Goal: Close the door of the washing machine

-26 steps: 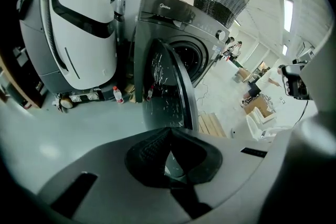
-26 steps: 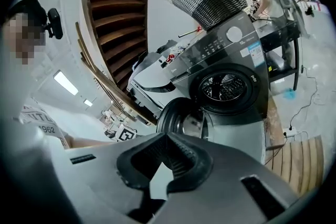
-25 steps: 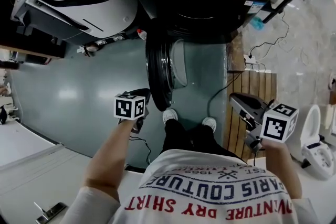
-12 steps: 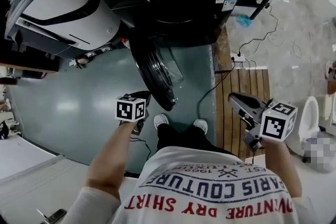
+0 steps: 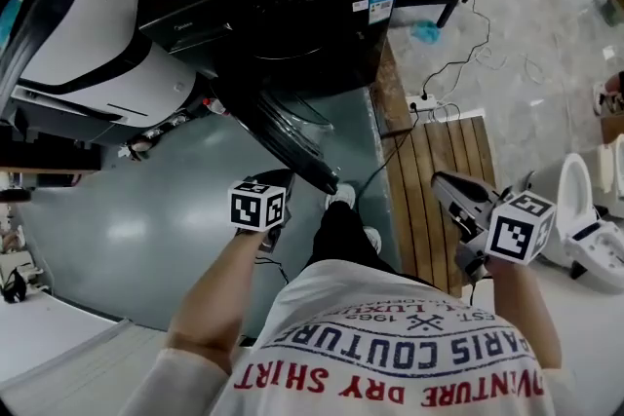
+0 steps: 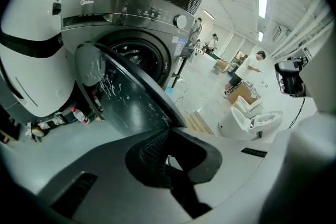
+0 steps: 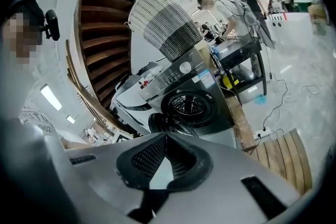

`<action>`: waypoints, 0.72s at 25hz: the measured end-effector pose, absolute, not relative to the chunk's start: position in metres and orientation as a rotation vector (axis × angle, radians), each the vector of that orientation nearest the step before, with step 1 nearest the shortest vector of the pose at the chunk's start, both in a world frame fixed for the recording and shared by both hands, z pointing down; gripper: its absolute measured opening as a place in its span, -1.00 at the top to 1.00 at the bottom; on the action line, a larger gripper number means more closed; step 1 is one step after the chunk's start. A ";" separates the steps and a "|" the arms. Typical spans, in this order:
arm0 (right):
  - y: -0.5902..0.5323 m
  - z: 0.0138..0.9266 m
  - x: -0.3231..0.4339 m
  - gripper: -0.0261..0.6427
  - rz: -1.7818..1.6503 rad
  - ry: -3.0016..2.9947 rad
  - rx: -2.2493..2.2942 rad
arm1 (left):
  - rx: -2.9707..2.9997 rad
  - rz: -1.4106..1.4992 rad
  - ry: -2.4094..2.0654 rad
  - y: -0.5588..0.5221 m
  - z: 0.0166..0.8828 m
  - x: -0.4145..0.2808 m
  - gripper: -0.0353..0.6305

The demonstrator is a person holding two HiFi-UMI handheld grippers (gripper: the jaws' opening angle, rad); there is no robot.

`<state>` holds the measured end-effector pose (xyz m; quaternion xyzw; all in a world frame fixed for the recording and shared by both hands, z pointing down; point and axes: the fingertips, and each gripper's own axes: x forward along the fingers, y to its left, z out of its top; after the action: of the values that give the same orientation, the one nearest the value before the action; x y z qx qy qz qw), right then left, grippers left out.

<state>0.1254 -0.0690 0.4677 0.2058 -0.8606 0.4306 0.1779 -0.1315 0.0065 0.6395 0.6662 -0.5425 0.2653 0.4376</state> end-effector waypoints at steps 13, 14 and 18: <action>-0.098 0.479 0.117 0.85 1.298 -2.392 0.680 | 1.780 0.644 -1.294 -0.065 0.637 -0.099 0.82; -0.100 0.479 0.116 0.85 1.306 -2.390 0.688 | 1.787 0.654 -1.293 -0.069 0.637 -0.098 0.82; -0.111 0.479 0.114 0.86 1.329 -2.387 0.724 | 1.807 0.663 -1.307 -0.092 0.637 -0.092 0.82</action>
<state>0.1144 -0.1106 0.4792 0.2529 -0.8342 0.4643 0.1570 -0.0920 -0.0917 0.6366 0.7130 -0.5158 0.2616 0.3965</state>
